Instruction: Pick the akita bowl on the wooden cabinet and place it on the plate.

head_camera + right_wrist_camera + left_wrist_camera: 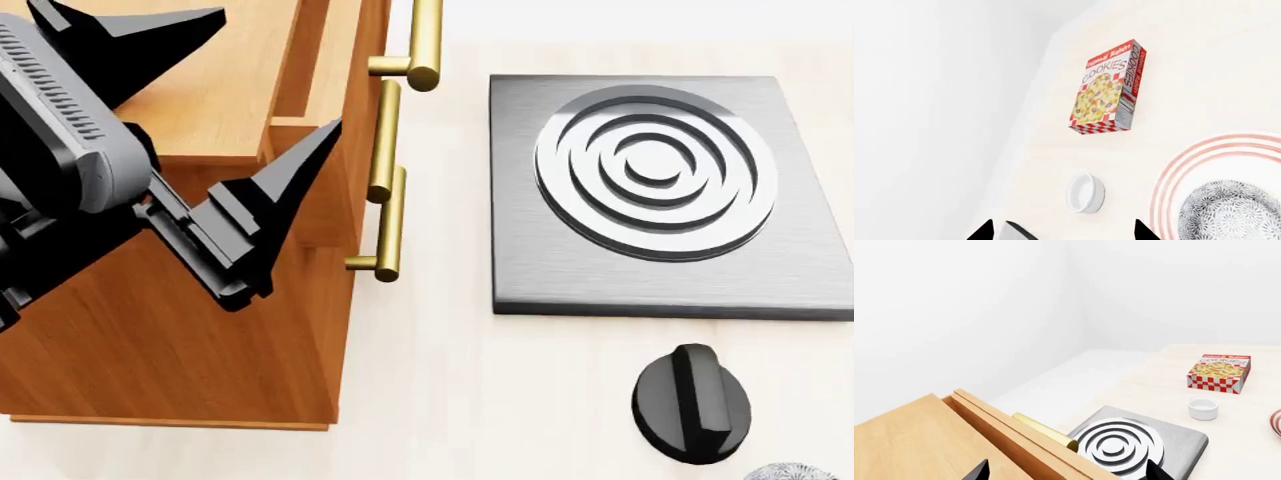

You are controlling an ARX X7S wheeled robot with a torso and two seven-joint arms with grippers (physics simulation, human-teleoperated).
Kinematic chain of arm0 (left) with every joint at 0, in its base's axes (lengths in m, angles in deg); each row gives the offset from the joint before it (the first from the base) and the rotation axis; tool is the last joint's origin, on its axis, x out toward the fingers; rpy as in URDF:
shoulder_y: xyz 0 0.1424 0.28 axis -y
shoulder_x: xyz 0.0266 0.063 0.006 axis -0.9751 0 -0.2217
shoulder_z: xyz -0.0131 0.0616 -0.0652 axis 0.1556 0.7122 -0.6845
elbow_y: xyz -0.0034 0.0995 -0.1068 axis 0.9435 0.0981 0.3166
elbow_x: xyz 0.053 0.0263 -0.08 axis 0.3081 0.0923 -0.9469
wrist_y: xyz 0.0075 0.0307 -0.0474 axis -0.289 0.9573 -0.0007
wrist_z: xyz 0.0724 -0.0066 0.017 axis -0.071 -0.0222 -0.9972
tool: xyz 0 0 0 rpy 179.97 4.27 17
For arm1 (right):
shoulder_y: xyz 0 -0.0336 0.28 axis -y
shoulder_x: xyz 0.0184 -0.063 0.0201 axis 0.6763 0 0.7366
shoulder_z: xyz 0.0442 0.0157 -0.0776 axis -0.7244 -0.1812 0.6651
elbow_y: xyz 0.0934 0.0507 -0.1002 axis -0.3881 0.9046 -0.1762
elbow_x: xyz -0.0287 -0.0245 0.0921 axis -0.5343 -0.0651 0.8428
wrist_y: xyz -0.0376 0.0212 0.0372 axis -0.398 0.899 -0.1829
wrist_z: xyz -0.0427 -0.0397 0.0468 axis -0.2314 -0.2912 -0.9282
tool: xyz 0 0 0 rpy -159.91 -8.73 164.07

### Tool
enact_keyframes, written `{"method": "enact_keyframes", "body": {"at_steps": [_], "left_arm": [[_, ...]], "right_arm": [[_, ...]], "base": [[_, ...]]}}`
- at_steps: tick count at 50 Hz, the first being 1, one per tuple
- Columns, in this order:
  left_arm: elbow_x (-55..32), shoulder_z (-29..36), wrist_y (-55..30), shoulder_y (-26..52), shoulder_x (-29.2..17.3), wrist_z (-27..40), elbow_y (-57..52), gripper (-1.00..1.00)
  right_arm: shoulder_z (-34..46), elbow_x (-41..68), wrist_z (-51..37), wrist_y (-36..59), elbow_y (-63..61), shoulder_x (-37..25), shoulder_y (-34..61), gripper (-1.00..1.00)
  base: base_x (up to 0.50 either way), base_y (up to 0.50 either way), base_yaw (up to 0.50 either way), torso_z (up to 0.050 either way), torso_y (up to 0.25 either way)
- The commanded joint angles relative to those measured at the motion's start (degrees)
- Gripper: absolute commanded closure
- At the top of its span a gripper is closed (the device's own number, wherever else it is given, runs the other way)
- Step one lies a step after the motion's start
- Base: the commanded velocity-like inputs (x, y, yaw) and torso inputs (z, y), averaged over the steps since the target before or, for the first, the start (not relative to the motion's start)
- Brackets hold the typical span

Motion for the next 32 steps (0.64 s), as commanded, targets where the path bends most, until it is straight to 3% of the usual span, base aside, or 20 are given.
{"method": "enact_keyframes", "body": {"at_steps": [1,15,32], "left_arm": [[0.56,1.38,-0.45,-1.74,-1.29,0.66,0.89,-1.00],[0.57,1.21,0.21,-2.49,-1.39,0.47,1.08,-1.00],[0.31,0.94,0.13,-2.61,-1.85,0.69,0.46,-1.00]], "right_arm": [[4.74,0.98,-2.91,0.67,-5.89,-5.35,6.71,-1.00],[13.47,3.47,-5.00,0.58,-11.56,-10.74,17.76,-1.00],[28.51,8.99,-7.70,0.65,-19.70,-16.02,38.86,-1.00]], "base": [[0.00,0.00,0.00,0.000,0.000],[0.00,0.00,0.00,0.000,-0.001],[0.00,0.00,0.00,0.000,-0.001]]}}
